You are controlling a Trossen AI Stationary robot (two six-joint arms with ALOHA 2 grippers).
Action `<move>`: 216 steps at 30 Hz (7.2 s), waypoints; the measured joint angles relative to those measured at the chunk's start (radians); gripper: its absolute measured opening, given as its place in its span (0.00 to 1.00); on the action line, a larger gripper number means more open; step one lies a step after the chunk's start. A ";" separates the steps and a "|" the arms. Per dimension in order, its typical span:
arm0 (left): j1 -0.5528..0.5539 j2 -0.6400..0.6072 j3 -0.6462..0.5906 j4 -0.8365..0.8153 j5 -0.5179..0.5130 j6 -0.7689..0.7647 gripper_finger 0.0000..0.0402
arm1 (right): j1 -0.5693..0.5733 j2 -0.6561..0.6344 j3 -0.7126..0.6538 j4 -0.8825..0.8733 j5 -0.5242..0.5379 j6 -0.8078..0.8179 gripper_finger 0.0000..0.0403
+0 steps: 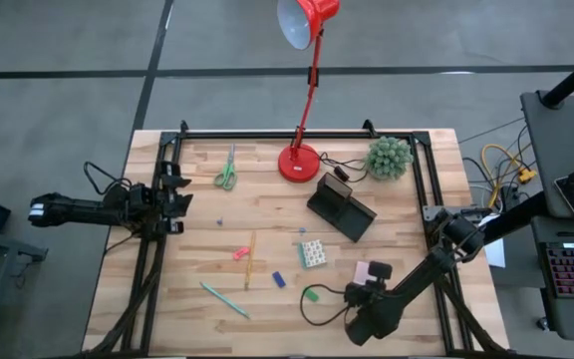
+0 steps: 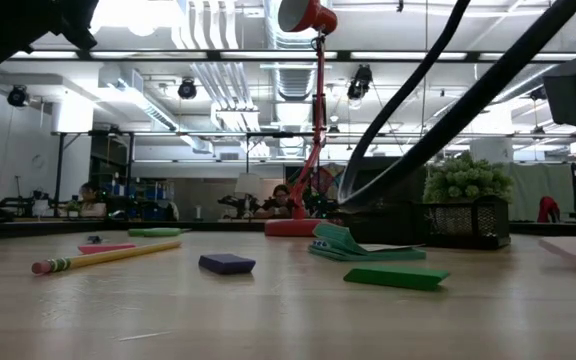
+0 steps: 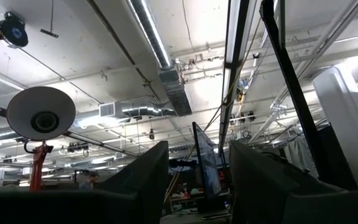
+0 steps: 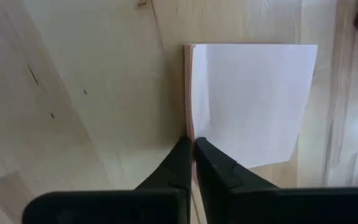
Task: Pick and place office supplies into organizer
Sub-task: Put the pink sticky note into the desk organizer, then put the blue sticky note into the desk organizer
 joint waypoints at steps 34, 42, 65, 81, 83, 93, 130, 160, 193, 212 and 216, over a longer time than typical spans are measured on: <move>0.000 -0.001 0.002 0.001 0.000 0.031 0.39 | -0.039 -0.019 0.172 -0.121 0.251 0.379 0.02; 0.000 -0.004 0.003 0.002 0.000 0.030 0.39 | -0.093 -0.020 0.260 -0.272 0.300 0.374 0.02; 0.000 -0.006 0.002 0.001 0.000 0.029 0.39 | -0.290 -0.020 0.399 -0.380 0.312 0.063 0.02; 0.000 -0.005 0.002 0.001 0.000 0.029 0.39 | -0.404 -0.020 0.330 -0.379 0.312 -0.061 0.02; 0.000 -0.006 0.002 0.001 0.000 0.029 0.39 | -0.409 -0.021 0.301 -0.379 0.304 -0.070 0.02; 0.000 -0.006 0.002 0.001 0.000 0.029 0.39 | -0.426 -0.051 0.183 -0.376 0.293 -0.039 0.02; 0.000 -0.005 0.001 0.001 0.000 0.029 0.39 | -0.476 -0.060 -0.034 -0.144 0.263 -0.061 0.02; 0.000 -0.004 0.001 0.001 0.000 0.029 0.39 | -0.496 -0.059 -0.053 -0.126 0.267 -0.013 0.07; 0.000 -0.004 0.001 0.001 0.000 0.028 0.39 | -0.484 -0.059 0.126 -0.147 0.267 -0.043 0.25; 0.000 -0.005 0.001 0.000 0.000 0.027 0.39 | -0.401 -0.059 0.227 0.127 0.085 0.230 0.18; 0.000 -0.004 0.001 0.001 0.000 0.027 0.39 | -0.397 -0.059 0.227 0.185 0.083 0.231 0.20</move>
